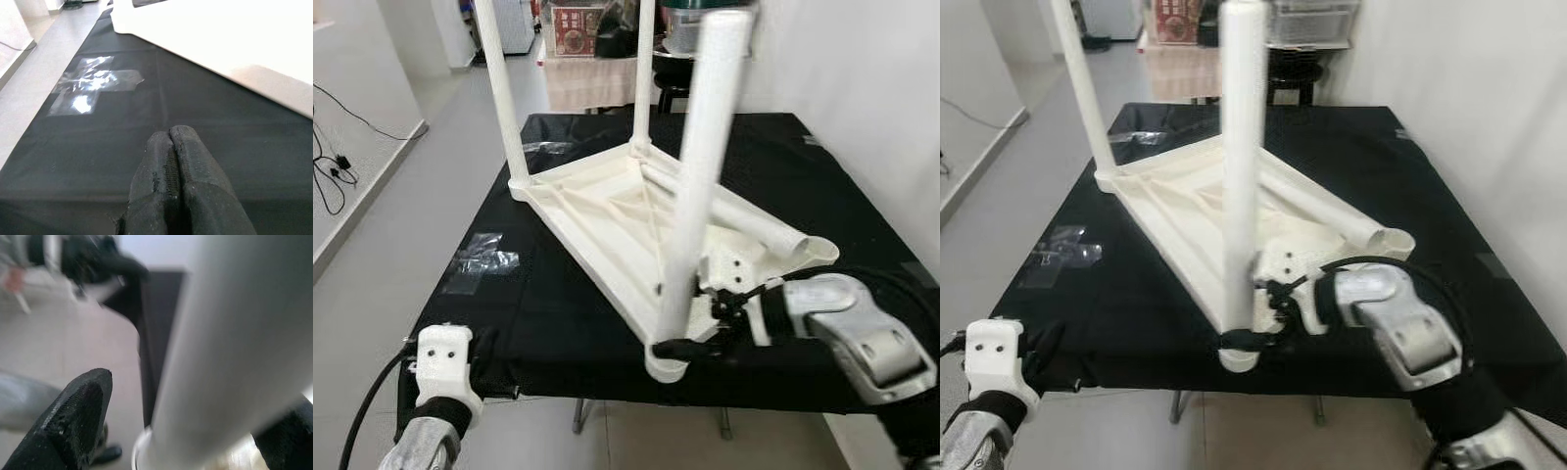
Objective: Building children table
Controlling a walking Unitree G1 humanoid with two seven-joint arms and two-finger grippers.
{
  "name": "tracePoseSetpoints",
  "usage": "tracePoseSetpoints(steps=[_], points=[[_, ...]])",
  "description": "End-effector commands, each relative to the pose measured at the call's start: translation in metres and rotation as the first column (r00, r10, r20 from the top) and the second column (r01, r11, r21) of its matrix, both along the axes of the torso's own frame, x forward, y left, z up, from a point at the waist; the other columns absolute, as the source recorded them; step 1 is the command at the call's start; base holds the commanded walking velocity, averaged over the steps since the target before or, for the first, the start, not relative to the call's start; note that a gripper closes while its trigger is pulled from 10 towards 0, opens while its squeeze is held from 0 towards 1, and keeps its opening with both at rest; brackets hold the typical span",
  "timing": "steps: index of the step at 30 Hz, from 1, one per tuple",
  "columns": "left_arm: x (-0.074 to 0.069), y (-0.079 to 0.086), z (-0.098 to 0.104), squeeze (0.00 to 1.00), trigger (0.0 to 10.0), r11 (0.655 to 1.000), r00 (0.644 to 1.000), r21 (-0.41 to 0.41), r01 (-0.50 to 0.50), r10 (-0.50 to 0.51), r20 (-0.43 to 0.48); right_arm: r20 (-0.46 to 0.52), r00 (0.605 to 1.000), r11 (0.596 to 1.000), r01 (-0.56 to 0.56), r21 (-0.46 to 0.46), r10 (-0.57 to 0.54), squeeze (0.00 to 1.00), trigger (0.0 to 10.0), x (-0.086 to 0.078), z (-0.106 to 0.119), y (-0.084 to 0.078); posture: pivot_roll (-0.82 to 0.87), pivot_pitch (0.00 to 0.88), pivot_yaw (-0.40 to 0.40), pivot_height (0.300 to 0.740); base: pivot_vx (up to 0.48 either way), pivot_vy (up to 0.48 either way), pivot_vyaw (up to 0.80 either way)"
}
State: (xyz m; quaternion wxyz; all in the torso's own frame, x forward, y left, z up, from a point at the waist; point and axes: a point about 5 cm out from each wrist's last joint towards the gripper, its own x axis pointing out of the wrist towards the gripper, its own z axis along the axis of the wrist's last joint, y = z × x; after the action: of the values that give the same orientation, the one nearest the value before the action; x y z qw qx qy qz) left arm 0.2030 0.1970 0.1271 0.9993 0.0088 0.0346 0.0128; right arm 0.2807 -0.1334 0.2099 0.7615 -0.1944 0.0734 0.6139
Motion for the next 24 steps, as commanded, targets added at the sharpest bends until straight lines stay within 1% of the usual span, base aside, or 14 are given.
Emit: tracePoseSetpoints(steps=[1,2,4,5,6,7,8,10,13,16,17,18,20,24], points=[[-0.001,0.002,-0.001,0.00,10.0,1.000,1.000,0.019,0.003,-0.003,-0.006,0.044,0.999,0.999,-0.018,0.035,0.017,0.00,10.0,0.002,0.007,0.010,0.04,0.051,-0.011,0.740,0.000,0.000,0.00],[-0.001,0.001,0.000,0.00,10.0,1.000,1.000,0.020,0.006,-0.006,-0.004,0.089,0.996,0.997,0.024,0.073,-0.030,0.00,10.0,0.013,0.004,0.031,0.05,0.049,-0.009,0.740,0.000,0.000,0.00],[-0.001,0.001,0.000,0.00,10.0,1.000,1.000,0.020,0.006,-0.006,-0.004,0.089,0.996,0.997,0.024,0.073,-0.030,0.00,10.0,0.013,0.004,0.031,0.05,0.049,-0.009,0.740,0.000,0.000,0.00],[0.000,0.001,0.000,0.00,10.0,1.000,1.000,0.022,0.008,-0.008,-0.002,0.123,0.990,0.994,0.053,0.094,-0.064,0.00,10.0,0.021,0.002,0.047,0.05,0.049,-0.009,0.740,0.000,0.000,0.00],[0.000,0.001,0.000,0.00,10.0,1.000,1.000,0.022,0.008,-0.008,-0.002,0.123,0.990,0.994,0.053,0.094,-0.064,0.00,10.0,0.021,0.002,0.047,0.05,0.049,-0.009,0.740,0.000,0.000,0.00],[0.001,-0.001,0.002,0.00,10.0,1.000,1.000,0.028,0.014,-0.015,0.004,0.172,0.977,0.980,0.099,0.173,-0.129,0.00,10.0,0.036,0.003,0.091,0.05,0.045,-0.011,0.740,0.000,0.000,0.00],[0.001,-0.001,0.002,0.00,10.0,1.000,1.000,0.028,0.014,-0.015,0.004,0.172,0.977,0.980,0.099,0.173,-0.129,0.00,10.0,0.036,0.003,0.091,0.05,0.045,-0.011,0.740,0.000,0.000,0.00],[0.003,-0.003,0.004,0.00,10.0,0.999,1.000,0.031,0.027,-0.028,0.012,0.200,0.966,0.968,0.116,0.225,-0.163,0.00,10.0,0.044,0.009,0.127,0.06,0.044,-0.016,0.740,0.000,0.000,0.00],[0.003,-0.005,0.005,0.00,10.0,0.999,0.999,0.033,0.040,-0.040,0.016,0.214,0.960,0.962,0.125,0.242,-0.178,0.00,10.0,0.047,0.014,0.139,0.07,0.042,-0.018,0.740,0.000,0.000,0.00],[0.003,-0.011,0.008,0.00,10.0,0.996,0.996,0.033,0.085,-0.086,0.030,0.226,0.949,0.944,0.146,0.294,-0.218,0.00,10.0,0.050,0.025,0.168,0.07,0.039,-0.025,0.740,0.000,0.000,0.00],[0.003,-0.011,0.008,0.00,10.0,0.996,0.996,0.033,0.085,-0.086,0.030,0.226,0.949,0.944,0.146,0.294,-0.218,0.00,10.0,0.050,0.025,0.168,0.07,0.039,-0.025,0.740,0.000,0.000,0.00],[0.003,-0.015,0.011,0.00,10.0,0.992,0.992,0.037,0.118,-0.119,0.039,0.223,0.952,0.937,0.133,0.323,-0.212,0.00,10.0,0.047,0.032,0.188,0.08,0.038,-0.030,0.740,0.000,0.000,0.00],[0.004,-0.017,0.012,0.00,10.0,0.991,0.991,0.046,0.125,-0.127,0.044,0.201,0.965,0.933,0.091,0.347,-0.169,0.00,10.0,0.039,0.034,0.199,0.08,0.039,-0.035,0.740,0.000,0.000,0.00],[0.003,-0.017,0.012,0.00,10.0,0.991,0.991,0.049,0.123,-0.125,0.046,0.178,0.973,0.930,0.072,0.360,-0.144,0.00,10.0,0.034,0.033,0.202,0.08,0.040,-0.037,0.740,0.000,0.000,0.00]])
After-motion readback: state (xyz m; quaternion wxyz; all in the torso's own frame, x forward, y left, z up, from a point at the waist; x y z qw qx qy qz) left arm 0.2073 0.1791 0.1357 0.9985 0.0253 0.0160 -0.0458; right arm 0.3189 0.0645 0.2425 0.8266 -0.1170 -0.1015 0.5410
